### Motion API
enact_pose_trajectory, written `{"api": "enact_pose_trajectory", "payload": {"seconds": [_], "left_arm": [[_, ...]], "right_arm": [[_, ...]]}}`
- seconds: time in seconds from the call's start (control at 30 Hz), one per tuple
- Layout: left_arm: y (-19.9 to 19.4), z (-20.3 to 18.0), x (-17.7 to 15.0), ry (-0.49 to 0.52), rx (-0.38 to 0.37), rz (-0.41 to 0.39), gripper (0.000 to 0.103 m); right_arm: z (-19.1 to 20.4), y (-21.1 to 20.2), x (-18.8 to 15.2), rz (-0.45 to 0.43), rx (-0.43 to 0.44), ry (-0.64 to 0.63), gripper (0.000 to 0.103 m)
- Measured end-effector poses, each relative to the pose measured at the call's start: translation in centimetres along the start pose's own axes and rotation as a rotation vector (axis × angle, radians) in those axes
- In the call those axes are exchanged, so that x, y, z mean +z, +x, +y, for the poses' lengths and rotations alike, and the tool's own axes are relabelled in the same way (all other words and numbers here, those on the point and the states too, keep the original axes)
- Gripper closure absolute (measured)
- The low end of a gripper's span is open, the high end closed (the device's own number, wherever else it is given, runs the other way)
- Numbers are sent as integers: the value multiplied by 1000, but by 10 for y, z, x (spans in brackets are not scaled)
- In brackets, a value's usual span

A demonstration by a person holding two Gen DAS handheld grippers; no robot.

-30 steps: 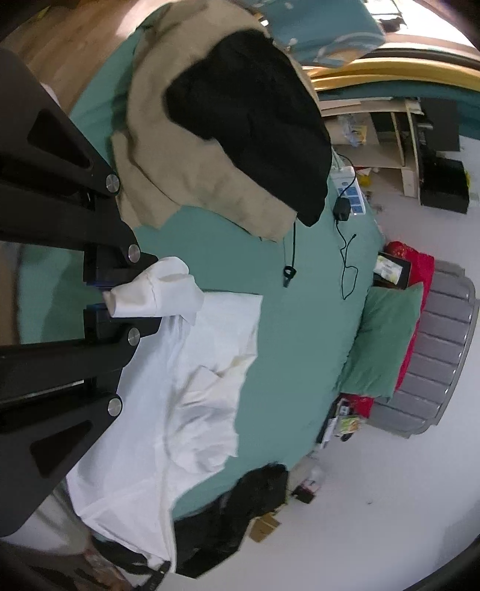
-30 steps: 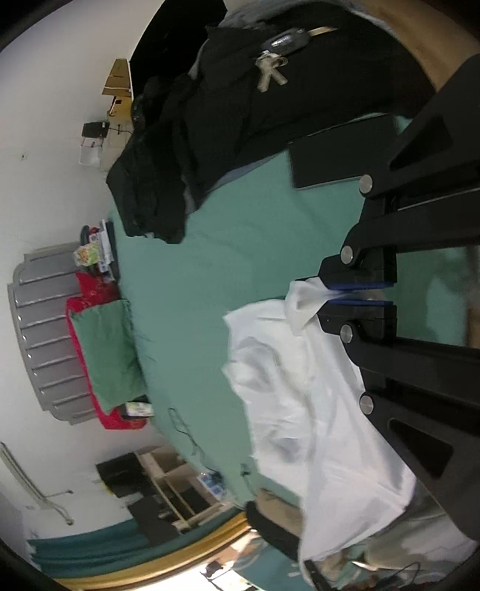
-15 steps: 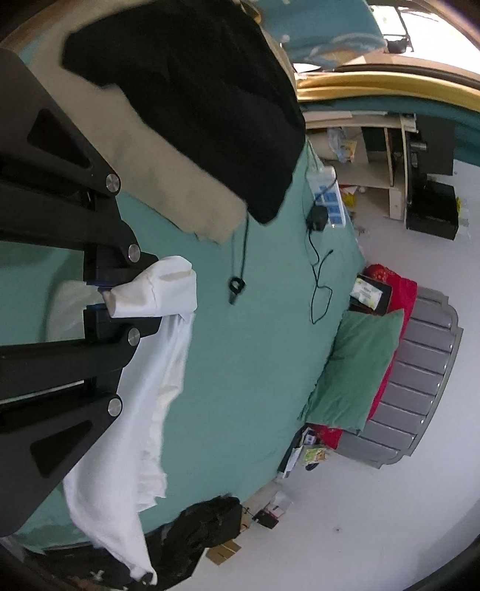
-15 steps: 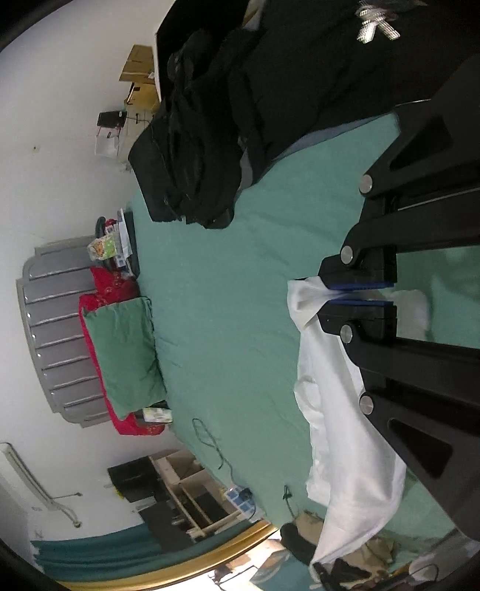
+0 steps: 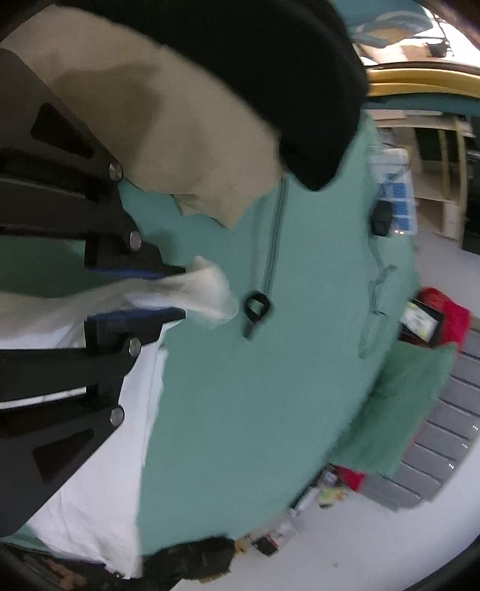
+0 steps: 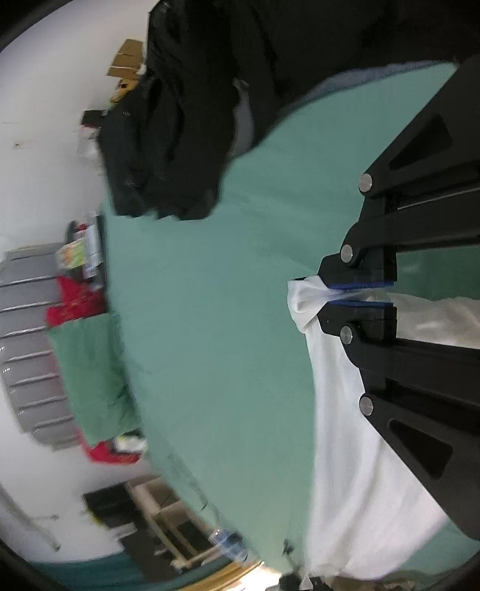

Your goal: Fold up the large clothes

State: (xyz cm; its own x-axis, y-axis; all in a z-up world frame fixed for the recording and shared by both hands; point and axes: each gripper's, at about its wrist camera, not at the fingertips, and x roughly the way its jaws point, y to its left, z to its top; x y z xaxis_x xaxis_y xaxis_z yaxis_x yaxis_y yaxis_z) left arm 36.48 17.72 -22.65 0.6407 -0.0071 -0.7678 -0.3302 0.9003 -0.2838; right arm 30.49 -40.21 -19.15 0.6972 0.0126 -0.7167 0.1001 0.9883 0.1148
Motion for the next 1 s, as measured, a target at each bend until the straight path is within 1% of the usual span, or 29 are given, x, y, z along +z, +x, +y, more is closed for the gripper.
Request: {"api": "enact_pose_trajectory", "payload": {"seconds": [0.03,0.07,0.1,0.13,0.17,0.2,0.23,0.33,0.37,0.4,0.5,0.57,0.6,0.67,0.7,0.77,0.8,0.83,0.87,0.9,0.93,0.97,1.0], "left_arm": [[1,4,-2,-11,-9,0,73],[-2,6,-2,-12,-15,-19,55],[-11,8,-5,-1,-19,-74,42],[-18,7,-6,16,-15,-103,41],[-26,5,-8,43,-8,-127,41],[-33,5,-8,53,-7,-143,41],[-42,6,-10,54,-11,-163,40],[-69,10,-22,36,-48,-205,39],[-75,9,-25,40,-61,-208,39],[-77,8,-26,47,-74,-200,39],[-83,-5,-45,93,-145,-151,39],[-88,-14,-64,150,-171,-124,39],[-87,-16,-70,164,-174,-106,39],[-82,-18,-87,179,-183,-41,39],[-74,-19,-97,183,-182,13,39],[-58,-20,-112,196,-144,117,39],[-50,-19,-115,191,-129,145,39],[-51,-19,-118,203,-122,117,39],[-51,-22,-118,219,-111,108,39],[-49,-24,-118,224,-101,112,39],[-48,-26,-119,228,-84,111,39],[-49,-29,-119,237,-80,112,44],[-50,-32,-119,247,-88,118,68]], "right_arm": [[0,11,-3,35,-11,-5,95],[1,15,-6,56,-4,-12,95],[1,15,-10,57,8,-15,91],[2,10,-13,42,10,-21,85],[2,4,-15,31,7,-30,67],[2,-6,-17,16,8,-36,52],[0,-19,-19,-1,18,-22,51],[-9,-46,-28,20,91,64,51],[-13,-51,-34,17,101,87,51],[-16,-58,-44,21,105,121,51],[-19,-59,-68,86,122,191,51],[-15,-64,-82,95,137,203,50],[-12,-66,-90,102,141,207,50],[-7,-64,-100,123,166,220,51],[-3,-62,-106,141,184,224,51],[5,-53,-115,173,204,215,51],[9,-46,-119,193,207,205,50],[13,-41,-121,202,191,192,50],[16,-40,-121,193,181,182,51],[19,-40,-120,194,179,162,80],[23,-39,-119,216,212,144,92],[25,-39,-117,229,236,139,92],[29,-42,-116,228,229,112,92]]}}
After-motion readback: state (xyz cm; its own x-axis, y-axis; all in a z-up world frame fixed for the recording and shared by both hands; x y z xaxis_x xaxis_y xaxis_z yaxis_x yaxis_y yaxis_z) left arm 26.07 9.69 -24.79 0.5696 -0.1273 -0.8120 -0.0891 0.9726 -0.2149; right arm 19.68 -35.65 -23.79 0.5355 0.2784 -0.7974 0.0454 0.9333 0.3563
